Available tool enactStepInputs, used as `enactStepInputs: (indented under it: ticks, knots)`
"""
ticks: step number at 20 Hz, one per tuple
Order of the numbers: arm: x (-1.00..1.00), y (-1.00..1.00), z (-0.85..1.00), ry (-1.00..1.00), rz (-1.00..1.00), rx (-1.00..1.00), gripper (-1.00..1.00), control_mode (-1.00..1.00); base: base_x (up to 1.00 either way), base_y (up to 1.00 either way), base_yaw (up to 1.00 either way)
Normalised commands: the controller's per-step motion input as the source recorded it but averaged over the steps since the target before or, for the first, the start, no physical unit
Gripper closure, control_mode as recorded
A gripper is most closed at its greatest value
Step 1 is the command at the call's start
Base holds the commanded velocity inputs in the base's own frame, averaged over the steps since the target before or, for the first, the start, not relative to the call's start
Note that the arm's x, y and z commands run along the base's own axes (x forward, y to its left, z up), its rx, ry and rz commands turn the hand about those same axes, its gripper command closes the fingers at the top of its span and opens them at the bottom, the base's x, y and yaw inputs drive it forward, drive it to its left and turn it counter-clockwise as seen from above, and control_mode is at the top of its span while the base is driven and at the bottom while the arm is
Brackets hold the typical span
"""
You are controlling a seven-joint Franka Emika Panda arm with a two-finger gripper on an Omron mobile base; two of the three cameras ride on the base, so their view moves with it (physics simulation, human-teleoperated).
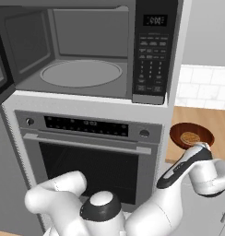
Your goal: Open the microwave, place the bowl with waffle inside the microwave, then close the microwave door and turn it on.
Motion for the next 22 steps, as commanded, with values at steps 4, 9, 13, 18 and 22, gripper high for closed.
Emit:
enactStepInputs:
  ticks: [4,9,13,18,22]
  knots:
    - [0.29,0.00,-0.14,0.02,-0.26,0.03,-1.00,-1.00,0.00,0.00,0.00]
    - [0.30,0.00,-0.12,0.03,-0.25,0.00,-1.00,-1.00,0.00,0.00,0.00]
    - [0.32,0.00,-0.04,0.00,-0.05,0.00,-1.00,-1.00,0.00,0.00,0.00]
    - [0.33,-0.03,0.00,0.01,0.00,0.00,-1.00,-1.00,0.00,0.00,0.00]
    - [0.38,-0.22,0.00,0.03,0.05,0.00,-1.00,-1.00,0.00,0.00,0.00]
